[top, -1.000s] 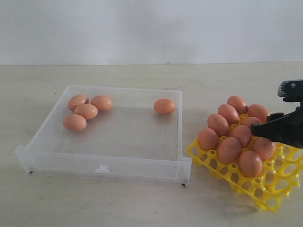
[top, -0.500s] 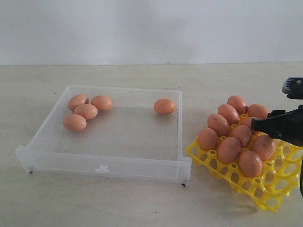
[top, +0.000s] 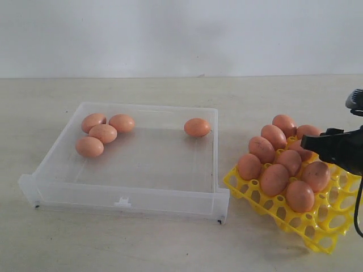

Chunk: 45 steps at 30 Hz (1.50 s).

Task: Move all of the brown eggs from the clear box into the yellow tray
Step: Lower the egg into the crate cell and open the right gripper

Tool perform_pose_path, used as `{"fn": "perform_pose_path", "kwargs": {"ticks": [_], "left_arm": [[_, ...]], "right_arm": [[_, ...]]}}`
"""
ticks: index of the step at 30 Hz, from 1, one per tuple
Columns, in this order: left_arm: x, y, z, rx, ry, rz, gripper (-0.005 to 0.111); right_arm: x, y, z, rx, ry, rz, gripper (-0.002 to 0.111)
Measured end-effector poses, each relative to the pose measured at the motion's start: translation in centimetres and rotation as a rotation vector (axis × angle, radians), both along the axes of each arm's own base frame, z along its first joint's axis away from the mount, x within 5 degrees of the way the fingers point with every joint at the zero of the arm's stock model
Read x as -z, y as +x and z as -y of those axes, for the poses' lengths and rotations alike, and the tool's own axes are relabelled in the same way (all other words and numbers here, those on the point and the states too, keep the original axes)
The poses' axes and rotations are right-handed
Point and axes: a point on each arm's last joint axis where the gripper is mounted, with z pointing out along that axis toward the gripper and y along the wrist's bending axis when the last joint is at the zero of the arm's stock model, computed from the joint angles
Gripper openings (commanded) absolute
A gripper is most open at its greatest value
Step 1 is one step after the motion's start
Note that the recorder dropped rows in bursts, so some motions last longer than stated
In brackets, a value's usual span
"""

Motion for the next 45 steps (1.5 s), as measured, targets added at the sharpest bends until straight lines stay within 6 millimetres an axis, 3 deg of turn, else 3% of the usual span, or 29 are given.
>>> {"fn": "perform_pose_path", "kwargs": {"ticks": [7,29,45], "left_arm": [[0.0,0.0,0.0,0.000,0.000,0.000,-0.004],[0.0,0.0,0.0,0.000,0.000,0.000,-0.004],[0.0,0.0,0.0,0.000,0.000,0.000,-0.004]], "right_arm": [[-1.2,0.0,-0.1,-0.029,-0.015,0.063,0.000],[-0.6,1.0,-1.3,-0.126,0.003,-0.100,0.000],[-0.8,1.2,-1.2,-0.120,-0.005,-0.068,0.000]]}}
